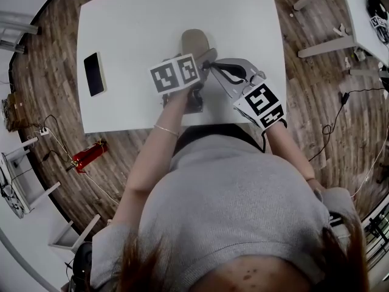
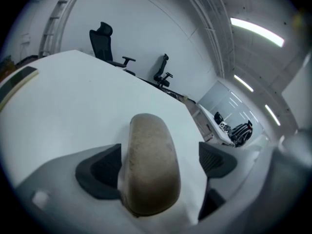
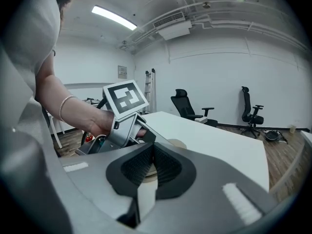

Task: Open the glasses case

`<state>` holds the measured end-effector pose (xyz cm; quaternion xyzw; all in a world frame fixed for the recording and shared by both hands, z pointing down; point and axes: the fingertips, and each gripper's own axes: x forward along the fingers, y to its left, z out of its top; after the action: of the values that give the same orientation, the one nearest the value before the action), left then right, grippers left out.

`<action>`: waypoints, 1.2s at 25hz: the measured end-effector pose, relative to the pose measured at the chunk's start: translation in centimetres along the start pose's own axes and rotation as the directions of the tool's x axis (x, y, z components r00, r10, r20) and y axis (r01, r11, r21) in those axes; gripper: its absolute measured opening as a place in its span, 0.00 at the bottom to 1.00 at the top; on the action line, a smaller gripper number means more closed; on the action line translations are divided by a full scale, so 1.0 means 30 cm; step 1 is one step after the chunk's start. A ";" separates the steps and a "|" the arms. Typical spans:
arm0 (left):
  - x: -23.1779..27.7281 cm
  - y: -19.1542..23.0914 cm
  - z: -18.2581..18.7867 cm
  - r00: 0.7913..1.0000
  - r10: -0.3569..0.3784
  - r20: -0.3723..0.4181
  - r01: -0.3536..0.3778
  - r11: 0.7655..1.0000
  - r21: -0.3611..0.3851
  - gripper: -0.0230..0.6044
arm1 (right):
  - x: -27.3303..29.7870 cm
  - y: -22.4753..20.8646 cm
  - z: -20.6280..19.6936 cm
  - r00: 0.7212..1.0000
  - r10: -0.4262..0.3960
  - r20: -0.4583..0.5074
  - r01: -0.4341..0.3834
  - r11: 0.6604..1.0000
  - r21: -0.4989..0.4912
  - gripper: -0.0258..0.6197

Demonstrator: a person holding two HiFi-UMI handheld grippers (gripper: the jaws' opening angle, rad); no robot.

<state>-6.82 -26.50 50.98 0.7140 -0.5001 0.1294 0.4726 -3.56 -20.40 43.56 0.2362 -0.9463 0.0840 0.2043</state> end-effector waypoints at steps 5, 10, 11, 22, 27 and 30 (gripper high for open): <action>-0.086 0.031 0.056 0.994 0.053 0.094 -0.057 0.998 0.041 0.81 | -0.010 -0.041 0.027 0.998 -0.052 0.027 0.051 0.998 0.027 0.05; -0.233 -0.029 0.194 0.958 0.061 0.281 -0.105 0.984 0.144 0.65 | -0.042 -0.110 0.112 0.987 -0.139 0.079 0.137 0.990 0.034 0.05; -0.258 -0.046 0.219 0.949 0.056 0.311 -0.112 0.980 0.163 0.61 | -0.048 -0.116 0.145 0.983 -0.148 0.107 0.145 0.989 0.036 0.05; -0.421 -0.199 0.319 0.847 0.063 0.528 -0.224 0.943 0.247 0.02 | -0.107 -0.088 0.371 0.937 -0.154 0.314 0.163 0.987 -0.001 0.05; -0.482 -0.270 0.305 0.799 0.028 0.601 -0.267 0.912 0.312 0.02 | -0.141 -0.057 0.400 0.915 -0.128 0.382 0.125 0.992 0.034 0.05; -0.516 -0.303 0.302 0.760 -0.005 0.650 -0.295 0.888 0.351 0.03 | -0.154 -0.056 0.404 0.913 -0.125 0.389 0.124 0.992 0.028 0.05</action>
<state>-9.03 -24.14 31.15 0.7595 -0.6433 0.0260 0.0930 -3.24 -23.05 30.74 0.3081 -0.9509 0.0235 0.0164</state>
